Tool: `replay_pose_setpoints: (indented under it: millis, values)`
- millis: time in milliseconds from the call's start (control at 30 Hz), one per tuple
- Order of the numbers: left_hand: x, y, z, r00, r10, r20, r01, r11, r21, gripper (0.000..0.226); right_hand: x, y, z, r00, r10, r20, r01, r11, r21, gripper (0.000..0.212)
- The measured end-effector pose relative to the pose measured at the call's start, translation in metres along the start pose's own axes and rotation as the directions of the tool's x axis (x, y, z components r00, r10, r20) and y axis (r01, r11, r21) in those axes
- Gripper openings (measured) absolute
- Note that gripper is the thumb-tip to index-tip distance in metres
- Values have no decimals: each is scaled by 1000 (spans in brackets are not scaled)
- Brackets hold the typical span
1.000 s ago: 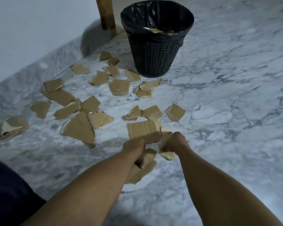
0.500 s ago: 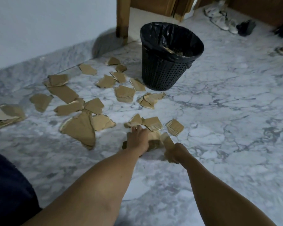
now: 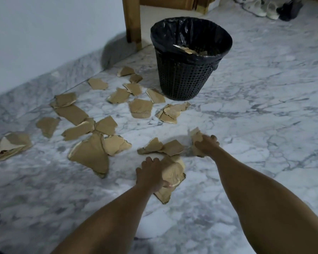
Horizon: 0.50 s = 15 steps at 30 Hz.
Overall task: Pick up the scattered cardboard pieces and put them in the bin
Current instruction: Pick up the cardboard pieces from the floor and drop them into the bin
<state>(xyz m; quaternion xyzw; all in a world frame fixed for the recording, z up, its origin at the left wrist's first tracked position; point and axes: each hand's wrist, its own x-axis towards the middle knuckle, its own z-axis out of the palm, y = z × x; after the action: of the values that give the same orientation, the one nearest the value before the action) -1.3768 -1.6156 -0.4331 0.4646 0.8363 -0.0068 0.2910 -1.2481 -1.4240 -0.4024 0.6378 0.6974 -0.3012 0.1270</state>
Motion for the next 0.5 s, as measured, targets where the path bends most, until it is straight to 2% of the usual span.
replay_pose_setpoints:
  millis: [67, 133, 233, 300, 400, 467, 500]
  values:
    - [-3, -4, 6, 998, 36, -49, -36, 999, 4, 89, -3, 4, 11, 998, -24, -50, 22, 999, -43, 69]
    - [-3, -11, 8, 989, 112, -94, -112, 994, 4, 81, -1, 11, 20, 994, 25, -110, -30, 999, -39, 61]
    - [1, -18, 8, 971, 231, -67, -233, 972, -39, 77, 6, 23, 24, 989, 122, -85, -113, 987, 114, 72]
    - [-1, -15, 6, 954, 299, 2, -298, 954, -33, 77, 4, 30, 22, 989, 122, -78, -99, 962, 253, 72]
    - [-7, -8, 8, 935, 354, 37, -349, 932, -101, 76, 1, 38, 20, 988, 145, -59, -114, 923, 366, 50]
    - [-8, -9, 9, 940, 341, -6, -330, 906, -264, 71, -5, 35, 14, 995, 103, 16, -97, 855, 510, 36]
    - [-7, -12, 8, 947, 317, -44, -310, 875, -372, 65, -9, 32, 10, 992, 98, 74, -123, 781, 613, 32]
